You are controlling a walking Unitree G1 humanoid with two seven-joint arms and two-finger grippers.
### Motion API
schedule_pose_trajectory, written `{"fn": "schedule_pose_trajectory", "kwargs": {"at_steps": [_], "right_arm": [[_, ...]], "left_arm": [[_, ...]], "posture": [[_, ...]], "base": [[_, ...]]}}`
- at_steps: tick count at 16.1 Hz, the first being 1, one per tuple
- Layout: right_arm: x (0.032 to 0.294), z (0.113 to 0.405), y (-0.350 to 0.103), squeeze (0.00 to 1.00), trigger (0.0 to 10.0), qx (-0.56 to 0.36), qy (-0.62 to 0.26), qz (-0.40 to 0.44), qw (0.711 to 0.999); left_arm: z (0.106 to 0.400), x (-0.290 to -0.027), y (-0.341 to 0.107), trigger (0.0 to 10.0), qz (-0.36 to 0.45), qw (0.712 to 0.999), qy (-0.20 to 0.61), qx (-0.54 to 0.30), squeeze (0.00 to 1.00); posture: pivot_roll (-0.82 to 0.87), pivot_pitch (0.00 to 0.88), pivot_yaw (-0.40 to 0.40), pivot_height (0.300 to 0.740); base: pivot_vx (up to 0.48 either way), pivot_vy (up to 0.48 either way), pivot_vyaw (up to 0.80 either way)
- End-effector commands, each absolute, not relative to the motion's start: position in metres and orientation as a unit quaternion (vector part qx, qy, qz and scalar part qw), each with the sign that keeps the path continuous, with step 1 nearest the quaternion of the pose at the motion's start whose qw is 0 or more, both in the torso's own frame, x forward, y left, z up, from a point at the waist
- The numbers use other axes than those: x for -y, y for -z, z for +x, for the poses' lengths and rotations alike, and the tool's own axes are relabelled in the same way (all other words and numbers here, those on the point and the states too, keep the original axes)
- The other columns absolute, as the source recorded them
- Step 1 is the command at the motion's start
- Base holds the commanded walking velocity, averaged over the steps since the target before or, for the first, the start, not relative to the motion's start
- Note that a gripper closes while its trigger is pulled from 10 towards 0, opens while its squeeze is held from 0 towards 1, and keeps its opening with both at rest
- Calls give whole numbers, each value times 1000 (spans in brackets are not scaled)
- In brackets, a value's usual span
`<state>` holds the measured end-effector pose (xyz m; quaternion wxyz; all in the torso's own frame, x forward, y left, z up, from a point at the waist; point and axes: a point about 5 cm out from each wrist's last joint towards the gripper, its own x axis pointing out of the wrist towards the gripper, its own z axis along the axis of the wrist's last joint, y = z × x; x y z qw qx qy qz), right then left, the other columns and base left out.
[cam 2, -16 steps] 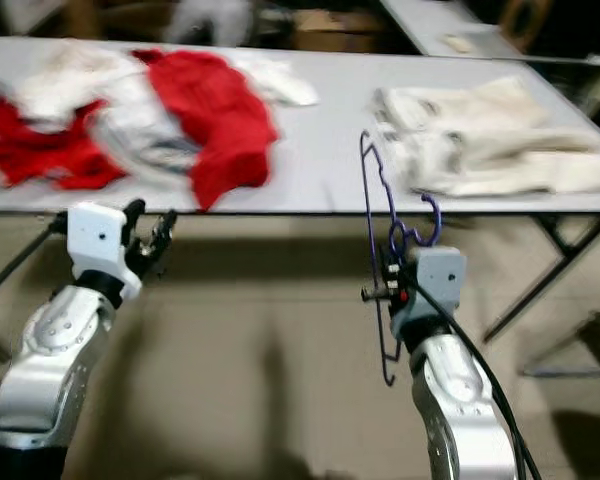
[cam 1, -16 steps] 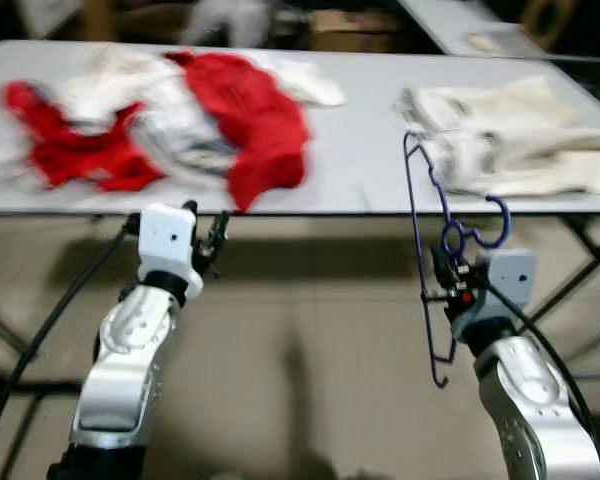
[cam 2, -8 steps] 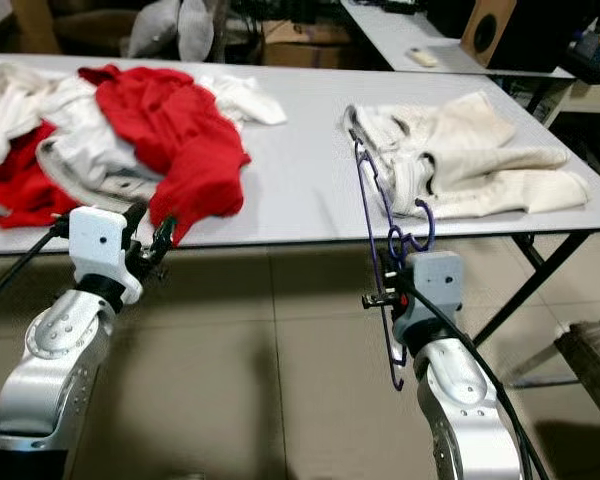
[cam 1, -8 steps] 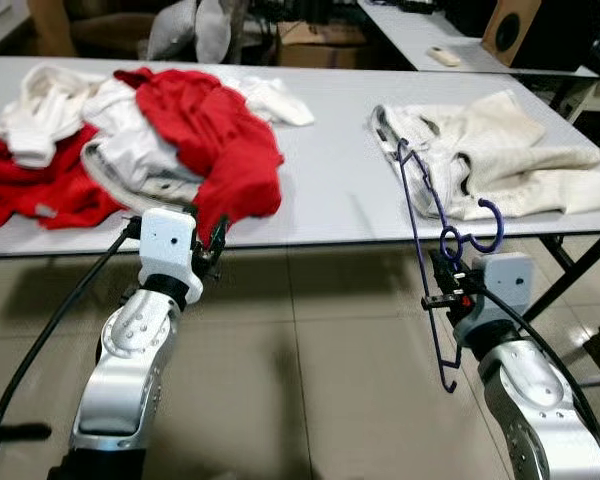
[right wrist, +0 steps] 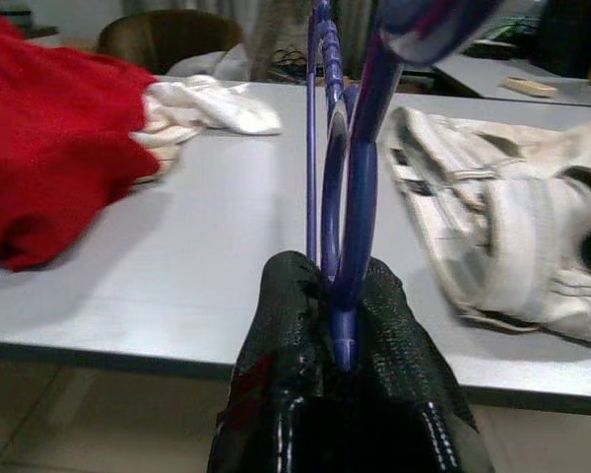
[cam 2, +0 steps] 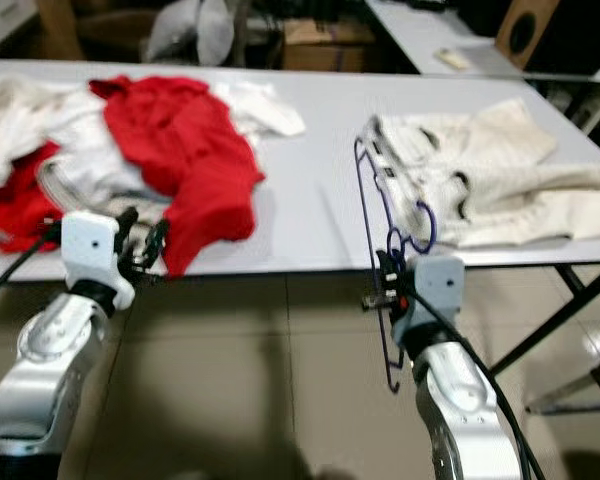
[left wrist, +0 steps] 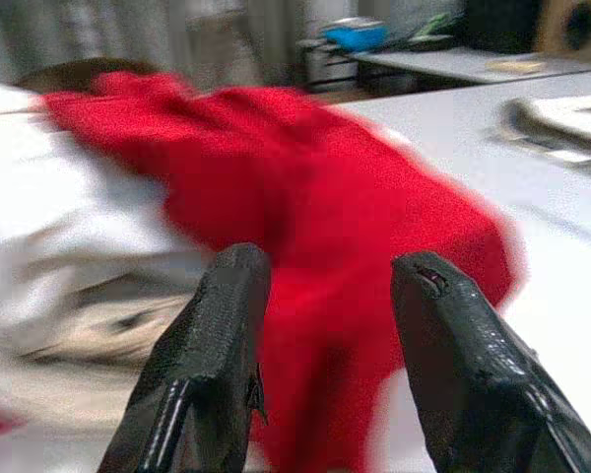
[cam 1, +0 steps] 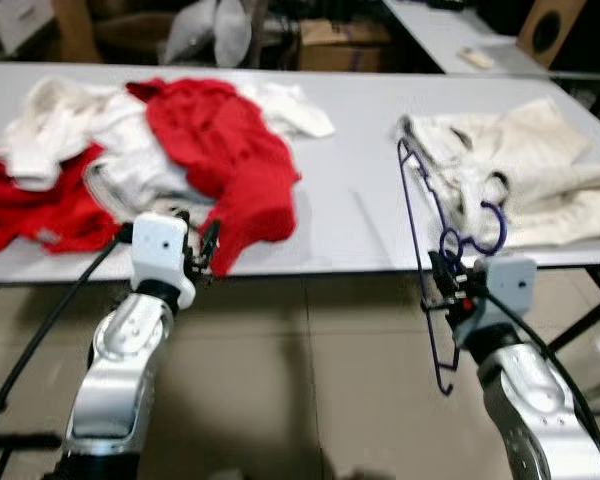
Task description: Hang hanger
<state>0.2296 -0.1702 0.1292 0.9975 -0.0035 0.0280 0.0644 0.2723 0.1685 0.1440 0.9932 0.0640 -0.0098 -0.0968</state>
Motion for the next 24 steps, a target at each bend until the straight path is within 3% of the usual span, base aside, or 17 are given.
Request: {"fn": "schedule_pose_trajectory", "kwargs": {"at_steps": [1, 2, 5, 6, 7, 13, 15, 17, 18, 24], "right_arm": [[177, 227, -130, 0, 10000, -29, -50, -8, 998], [176, 227, -129, 0, 10000, -29, -49, -7, 998], [174, 230, -129, 0, 10000, -26, -47, -5, 999], [174, 231, -131, 0, 10000, -21, -43, -4, 999], [174, 232, -132, 0, 10000, -18, -40, -3, 999], [174, 233, -131, 0, 10000, -15, -33, -3, 999], [175, 232, -131, 0, 10000, -15, -32, -3, 999], [174, 233, -131, 0, 10000, -15, -33, -3, 999], [173, 233, -131, 0, 10000, -14, -34, -3, 999], [172, 234, -131, 0, 10000, -12, -36, -4, 999]], "left_arm": [[271, -159, -142, 10000, 49, 989, 139, 12, 353], [271, -158, -140, 10000, 59, 986, 157, 10, 1000], [279, -164, -131, 10000, 162, 973, 161, -20, 1000], [285, -167, -130, 10000, 186, 970, 153, -26, 369], [289, -168, -130, 10000, 188, 970, 152, -28, 0], [315, -178, -117, 10000, 230, 961, 136, -77, 0], [321, -178, -116, 4078, 218, 963, 134, -81, 0], [325, -178, -116, 2471, 215, 965, 129, -79, 0], [327, -178, -116, 0, 210, 967, 125, -77, 0], [333, -173, -120, 0, 188, 971, 135, -55, 0]], "posture": [[7, 63, -26, 740], [13, 62, -22, 740], [13, 54, -8, 740], [14, 53, -2, 740], [14, 52, -1, 740], [7, 42, 10, 740], [5, 40, 9, 740], [0, 35, 11, 740], [-3, 31, 11, 740], [-9, 9, 14, 740]], "base": [[0, 0, 0], [0, 0, 0], [0, 0, 0], [0, 0, 0], [0, 0, 0], [0, 0, 0], [0, 0, 0], [0, 0, 0], [0, 0, 0], [0, 0, 0]]}}
